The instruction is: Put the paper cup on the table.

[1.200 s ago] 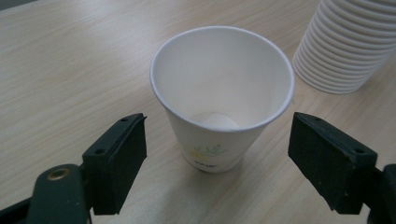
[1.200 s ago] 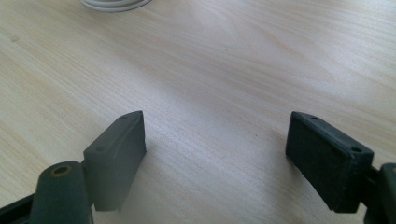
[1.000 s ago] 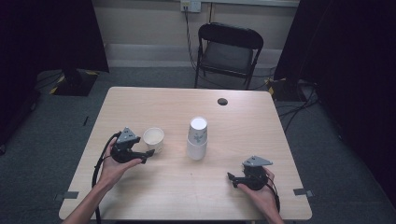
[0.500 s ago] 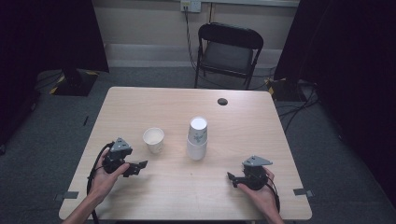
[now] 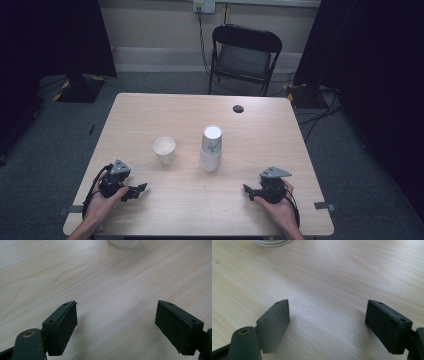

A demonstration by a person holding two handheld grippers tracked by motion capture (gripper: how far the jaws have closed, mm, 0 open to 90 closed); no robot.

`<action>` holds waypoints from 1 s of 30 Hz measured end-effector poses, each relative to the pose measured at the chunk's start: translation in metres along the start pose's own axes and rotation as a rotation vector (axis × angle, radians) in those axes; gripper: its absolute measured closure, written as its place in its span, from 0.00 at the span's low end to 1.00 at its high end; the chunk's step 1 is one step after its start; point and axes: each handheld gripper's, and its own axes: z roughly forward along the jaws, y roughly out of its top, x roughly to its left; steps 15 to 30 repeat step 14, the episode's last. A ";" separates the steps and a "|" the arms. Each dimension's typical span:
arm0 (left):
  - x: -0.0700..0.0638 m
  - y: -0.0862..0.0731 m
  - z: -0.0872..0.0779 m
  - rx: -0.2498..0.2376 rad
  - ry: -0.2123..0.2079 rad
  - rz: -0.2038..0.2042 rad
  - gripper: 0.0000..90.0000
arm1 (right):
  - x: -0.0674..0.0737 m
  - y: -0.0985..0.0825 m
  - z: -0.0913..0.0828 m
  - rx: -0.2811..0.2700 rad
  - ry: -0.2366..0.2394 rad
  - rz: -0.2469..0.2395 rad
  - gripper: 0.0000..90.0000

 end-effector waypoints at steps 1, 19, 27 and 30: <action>0.001 -0.002 0.001 -0.014 -0.004 -0.008 0.20 | 0.000 0.000 0.000 0.000 0.000 0.000 0.22; 0.002 -0.011 0.010 -0.077 0.009 0.003 0.10 | 0.000 0.000 0.000 0.000 -0.002 0.001 0.22; 0.002 -0.011 0.010 -0.077 0.009 0.003 0.10 | 0.000 0.000 0.000 0.000 -0.002 0.001 0.22; 0.002 -0.011 0.010 -0.077 0.009 0.003 0.10 | 0.000 0.000 0.000 0.000 -0.002 0.001 0.22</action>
